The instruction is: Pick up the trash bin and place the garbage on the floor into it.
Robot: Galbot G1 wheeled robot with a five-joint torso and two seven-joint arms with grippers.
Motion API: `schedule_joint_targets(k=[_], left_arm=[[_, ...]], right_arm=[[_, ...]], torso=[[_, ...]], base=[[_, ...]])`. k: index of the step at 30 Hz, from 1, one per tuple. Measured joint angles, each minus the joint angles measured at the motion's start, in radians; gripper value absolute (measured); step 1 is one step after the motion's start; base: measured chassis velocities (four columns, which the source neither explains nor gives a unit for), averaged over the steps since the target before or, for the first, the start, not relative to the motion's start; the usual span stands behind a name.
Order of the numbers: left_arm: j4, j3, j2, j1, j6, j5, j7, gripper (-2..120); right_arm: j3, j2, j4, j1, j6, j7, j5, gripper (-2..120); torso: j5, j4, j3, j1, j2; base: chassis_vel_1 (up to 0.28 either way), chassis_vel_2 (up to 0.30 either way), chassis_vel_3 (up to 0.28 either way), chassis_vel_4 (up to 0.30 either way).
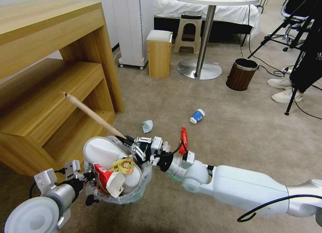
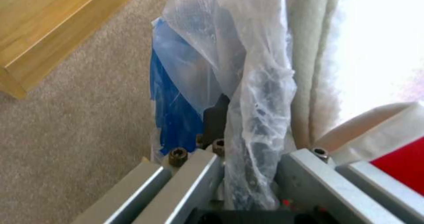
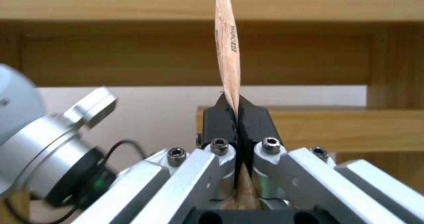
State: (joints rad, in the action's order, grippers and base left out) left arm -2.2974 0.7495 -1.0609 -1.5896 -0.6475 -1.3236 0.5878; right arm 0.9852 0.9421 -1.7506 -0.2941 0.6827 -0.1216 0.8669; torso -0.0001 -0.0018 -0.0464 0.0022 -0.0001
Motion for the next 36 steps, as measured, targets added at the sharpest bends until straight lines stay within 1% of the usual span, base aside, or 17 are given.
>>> schedule_joint_targets(k=[15,24,30,36], left_arm=[[0.017,0.008,0.010,0.023,0.004,-0.022,0.001,0],[0.018,0.015,0.016,0.030,0.006,-0.034,0.007,0],[-0.002,0.017,0.017,0.032,0.007,-0.048,0.021,0],[-0.022,0.019,0.013,0.022,0.008,-0.048,0.023,0]], right_arm=[[0.063,0.027,0.049,-0.022,0.010,-0.003,-0.025,0],[0.067,0.027,0.070,-0.050,0.014,-0.007,-0.042,0],[0.064,0.027,0.090,-0.073,0.019,-0.010,-0.058,0],[0.062,0.028,0.106,-0.084,0.021,-0.011,-0.069,0]], torso=[[0.0001,0.0000,0.000,0.000,0.000],[0.0001,0.0000,0.000,0.000,0.000],[0.0001,0.0000,0.000,0.000,0.000],[0.0001,0.0000,0.000,0.000,0.000]], base=[[0.000,0.000,0.000,0.000],[0.000,0.000,0.000,0.000],[0.000,0.000,0.000,0.000],[0.000,0.000,0.000,0.000]])
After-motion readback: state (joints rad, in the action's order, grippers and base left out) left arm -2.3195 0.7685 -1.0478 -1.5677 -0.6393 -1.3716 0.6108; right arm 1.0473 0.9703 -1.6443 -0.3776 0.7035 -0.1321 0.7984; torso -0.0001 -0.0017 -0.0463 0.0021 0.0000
